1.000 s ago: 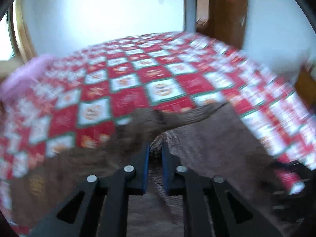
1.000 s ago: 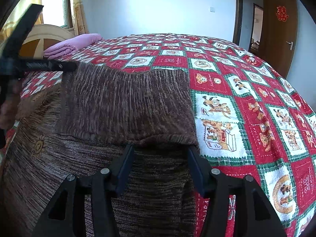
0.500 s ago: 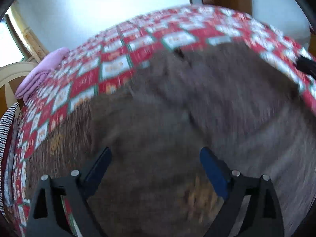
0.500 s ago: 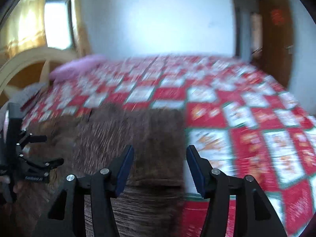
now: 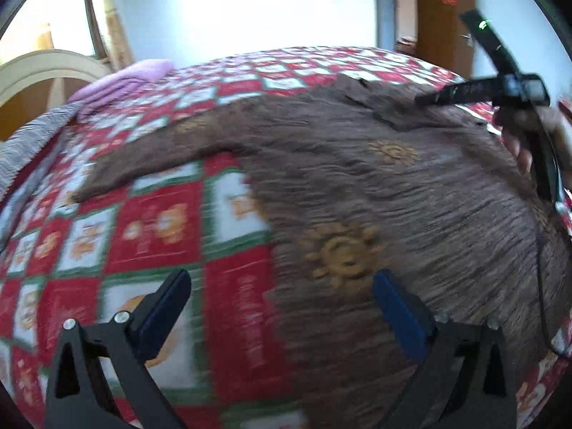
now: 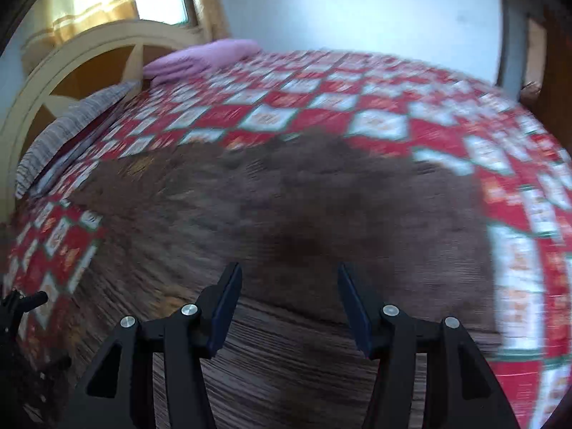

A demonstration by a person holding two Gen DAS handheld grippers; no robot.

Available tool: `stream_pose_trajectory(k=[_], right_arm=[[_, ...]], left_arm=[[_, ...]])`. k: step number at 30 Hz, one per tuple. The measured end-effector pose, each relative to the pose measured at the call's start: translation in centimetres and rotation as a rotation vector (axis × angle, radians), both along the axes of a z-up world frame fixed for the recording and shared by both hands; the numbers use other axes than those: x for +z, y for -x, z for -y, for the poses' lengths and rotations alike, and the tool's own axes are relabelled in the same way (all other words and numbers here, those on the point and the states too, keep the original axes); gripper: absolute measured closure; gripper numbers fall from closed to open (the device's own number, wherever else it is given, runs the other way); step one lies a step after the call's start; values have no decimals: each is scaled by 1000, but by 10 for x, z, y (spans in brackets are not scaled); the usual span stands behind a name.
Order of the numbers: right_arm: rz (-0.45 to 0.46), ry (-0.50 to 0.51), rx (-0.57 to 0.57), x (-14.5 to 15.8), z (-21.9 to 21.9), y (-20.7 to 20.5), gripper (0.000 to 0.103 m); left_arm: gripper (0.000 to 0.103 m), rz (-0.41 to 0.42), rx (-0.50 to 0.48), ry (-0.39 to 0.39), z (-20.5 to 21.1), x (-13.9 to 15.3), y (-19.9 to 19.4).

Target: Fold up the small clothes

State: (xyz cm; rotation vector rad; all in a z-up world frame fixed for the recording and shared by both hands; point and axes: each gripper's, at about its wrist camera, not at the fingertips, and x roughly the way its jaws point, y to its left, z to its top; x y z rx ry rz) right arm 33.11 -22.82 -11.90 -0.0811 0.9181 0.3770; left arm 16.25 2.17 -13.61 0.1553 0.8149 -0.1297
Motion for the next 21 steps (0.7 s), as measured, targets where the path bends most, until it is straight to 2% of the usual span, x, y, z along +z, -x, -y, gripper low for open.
stream_pose_trajectory(k=[1, 2, 3, 6, 8, 10, 12, 13, 16, 20, 21], right_arm=[[-34, 20, 39, -12, -16, -2, 46], [-19, 68, 60, -19, -30, 2, 41], [26, 123, 75, -18, -41, 9, 41], [22, 66, 163, -5, -55, 24, 42], [89, 132, 148, 2, -61, 32, 42], [102, 187, 125, -4, -64, 31, 42], [6, 204, 120, -27, -66, 23, 41], [39, 187, 108, -28, -63, 26, 39], [28, 155, 99, -30, -58, 23, 38], [36, 138, 96, -32, -56, 25, 38], [42, 145, 96, -33, -58, 25, 37]], left_arm=[[0, 16, 25, -9, -7, 4, 1], [0, 32, 48, -6, -18, 10, 1], [0, 36, 69, -8, -30, 13, 0], [0, 54, 156, -17, -73, 22, -11], [0, 56, 235, -21, -102, 26, -24], [0, 65, 325, 2, -132, 29, -37], [1, 59, 411, 67, -164, 31, -52], [3, 53, 431, 99, -171, 29, -56], [9, 10, 519, 246, -199, 24, -84], [15, -48, 569, 422, -208, 10, -103], [20, -53, 580, 444, -210, 7, -110]])
